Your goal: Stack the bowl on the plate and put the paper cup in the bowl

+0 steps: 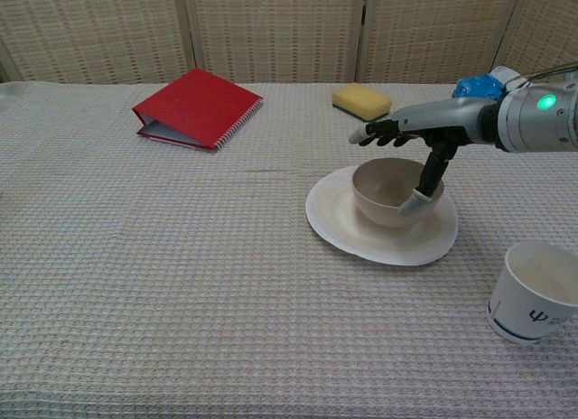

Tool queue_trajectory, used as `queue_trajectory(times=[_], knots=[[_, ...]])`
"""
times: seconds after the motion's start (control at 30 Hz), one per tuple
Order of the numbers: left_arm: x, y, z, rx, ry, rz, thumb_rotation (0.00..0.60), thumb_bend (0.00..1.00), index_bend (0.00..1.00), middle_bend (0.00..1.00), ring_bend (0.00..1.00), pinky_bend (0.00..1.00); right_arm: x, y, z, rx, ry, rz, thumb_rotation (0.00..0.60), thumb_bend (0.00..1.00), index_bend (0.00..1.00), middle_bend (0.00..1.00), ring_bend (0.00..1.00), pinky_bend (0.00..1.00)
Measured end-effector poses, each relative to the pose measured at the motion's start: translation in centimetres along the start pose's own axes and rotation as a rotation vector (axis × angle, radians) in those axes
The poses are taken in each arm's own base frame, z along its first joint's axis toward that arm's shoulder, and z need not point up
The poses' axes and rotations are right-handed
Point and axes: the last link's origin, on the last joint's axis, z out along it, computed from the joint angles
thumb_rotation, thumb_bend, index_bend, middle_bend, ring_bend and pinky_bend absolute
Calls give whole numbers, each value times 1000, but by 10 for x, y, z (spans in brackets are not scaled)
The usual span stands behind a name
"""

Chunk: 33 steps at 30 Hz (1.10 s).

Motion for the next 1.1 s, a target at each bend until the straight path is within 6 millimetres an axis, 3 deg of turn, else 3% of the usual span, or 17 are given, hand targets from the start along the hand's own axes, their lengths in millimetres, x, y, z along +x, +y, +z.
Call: queue_trajectory(times=[0.37, 0.53, 0.87, 1.1], knots=[[-6, 4, 3, 3, -7, 29, 600, 276, 0, 44, 0, 285, 27, 1, -56, 48, 57, 17, 600, 61, 10, 0, 0, 0], [-10, 8, 3, 0, -15, 51, 600, 276, 0, 44, 0, 285, 29, 4, -86, 89, 72, -12, 600, 92, 119, 0, 0, 0], [-17, 17, 3, -19, -29, 73, 600, 276, 0, 44, 0, 285, 7, 19, -143, 158, 1, -53, 600, 94, 126, 0, 0, 0], [-18, 17, 3, -18, -27, 77, 600, 276, 0, 44, 0, 285, -10, 29, -156, 136, -65, -99, 600, 93, 126, 0, 0, 0]])
